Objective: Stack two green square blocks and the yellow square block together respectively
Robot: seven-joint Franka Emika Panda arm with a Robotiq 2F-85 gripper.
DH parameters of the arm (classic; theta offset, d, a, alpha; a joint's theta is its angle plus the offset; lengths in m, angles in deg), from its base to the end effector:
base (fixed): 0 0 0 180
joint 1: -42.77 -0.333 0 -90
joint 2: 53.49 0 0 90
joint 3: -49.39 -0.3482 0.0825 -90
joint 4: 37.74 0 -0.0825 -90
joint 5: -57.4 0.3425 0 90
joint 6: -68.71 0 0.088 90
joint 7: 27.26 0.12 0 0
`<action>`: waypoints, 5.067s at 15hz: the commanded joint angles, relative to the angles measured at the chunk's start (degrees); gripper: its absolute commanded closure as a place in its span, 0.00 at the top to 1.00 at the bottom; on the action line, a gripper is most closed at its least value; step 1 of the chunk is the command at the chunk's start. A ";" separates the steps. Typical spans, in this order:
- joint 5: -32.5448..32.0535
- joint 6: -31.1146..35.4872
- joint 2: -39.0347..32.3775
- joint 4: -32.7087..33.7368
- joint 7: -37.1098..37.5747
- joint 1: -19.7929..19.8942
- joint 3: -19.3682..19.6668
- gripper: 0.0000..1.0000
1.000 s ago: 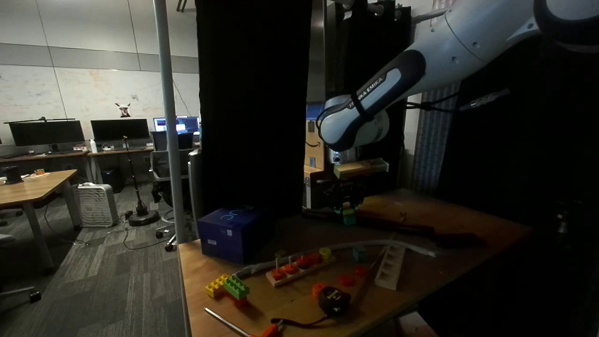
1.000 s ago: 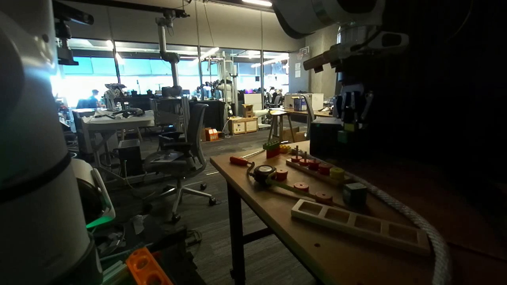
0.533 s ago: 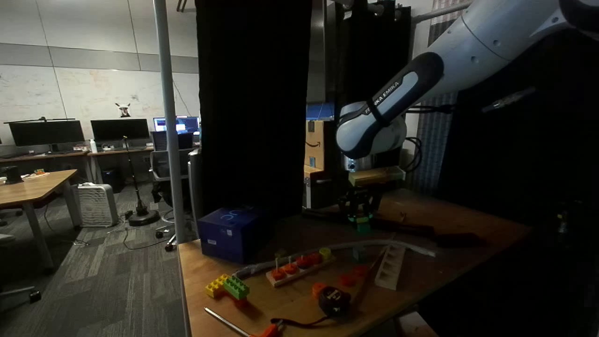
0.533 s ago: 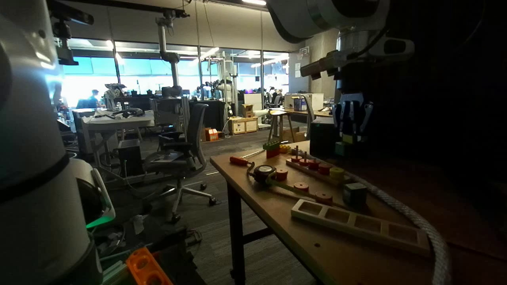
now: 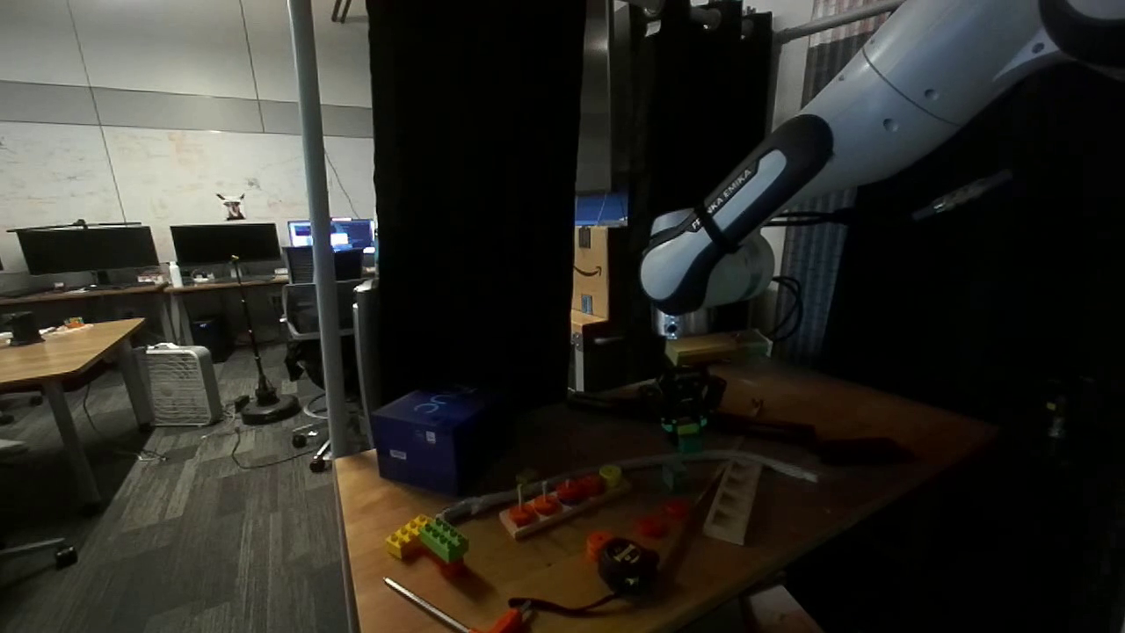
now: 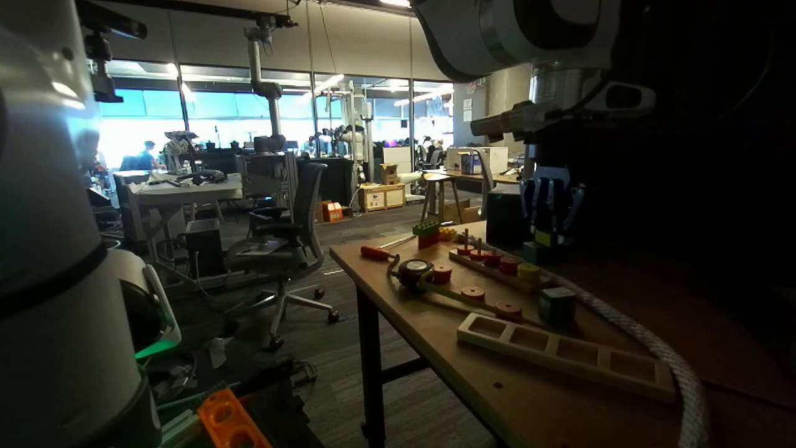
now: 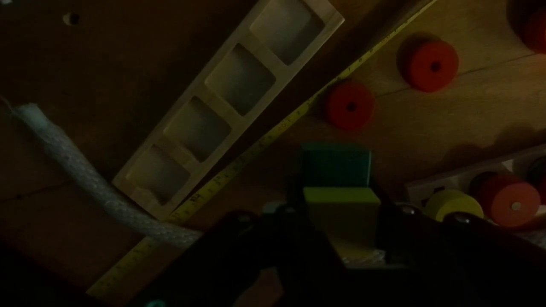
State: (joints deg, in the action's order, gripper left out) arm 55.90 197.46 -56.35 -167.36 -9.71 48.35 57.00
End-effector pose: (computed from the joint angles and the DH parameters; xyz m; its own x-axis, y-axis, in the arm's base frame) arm 0.4751 -0.1120 0.3810 0.8662 -0.4968 -0.0540 -0.4949 -0.8678 0.0443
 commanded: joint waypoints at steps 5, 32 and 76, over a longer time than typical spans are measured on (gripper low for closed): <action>4.13 2.37 -4.50 1.55 -4.32 1.07 -0.04 0.22; 4.49 1.73 -10.72 7.89 -6.08 1.62 0.10 0.22; -3.87 7.71 -0.53 6.20 12.34 2.77 5.62 1.00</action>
State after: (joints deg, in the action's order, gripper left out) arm 55.09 203.00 -59.79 -158.69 -2.74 50.63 61.71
